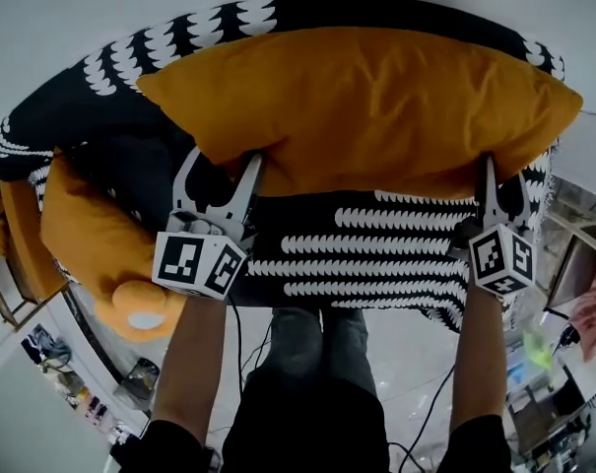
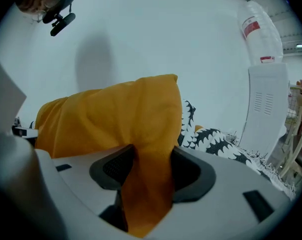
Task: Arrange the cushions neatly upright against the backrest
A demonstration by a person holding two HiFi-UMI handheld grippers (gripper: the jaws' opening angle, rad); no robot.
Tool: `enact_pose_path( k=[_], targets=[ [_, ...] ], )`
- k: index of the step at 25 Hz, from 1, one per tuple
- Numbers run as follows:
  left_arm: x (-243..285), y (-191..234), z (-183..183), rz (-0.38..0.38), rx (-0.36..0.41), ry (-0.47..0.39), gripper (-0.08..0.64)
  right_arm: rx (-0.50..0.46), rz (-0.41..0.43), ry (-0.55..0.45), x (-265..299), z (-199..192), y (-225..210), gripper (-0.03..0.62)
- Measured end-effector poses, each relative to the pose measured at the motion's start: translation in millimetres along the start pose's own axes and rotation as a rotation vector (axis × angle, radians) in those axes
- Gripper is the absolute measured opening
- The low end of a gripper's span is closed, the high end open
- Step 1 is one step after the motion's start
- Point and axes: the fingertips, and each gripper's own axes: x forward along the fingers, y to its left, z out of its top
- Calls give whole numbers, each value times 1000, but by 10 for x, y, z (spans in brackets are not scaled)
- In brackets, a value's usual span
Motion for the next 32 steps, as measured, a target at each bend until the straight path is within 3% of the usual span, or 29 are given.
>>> enact_pose_path(
  k=[8, 12, 17, 24, 32],
  targets=[
    [0, 145, -73, 45, -24, 34, 331, -12, -54, -13, -68, -76, -44, 261],
    [-232, 127, -146, 103, -13, 37, 354, -24, 2, -9, -59, -75, -63, 318],
    [-630, -87, -330, 133, -11, 62, 354, -30, 50, 17, -460, -278, -25, 319],
    [-1329, -145, -473, 239, -52, 16, 354, -87, 227, 53, -756, -433, 595, 319],
    [-2393, -289, -788, 475, -169, -72, 354, -221, 507, 85, -877, -454, 1386, 319]
  ],
)
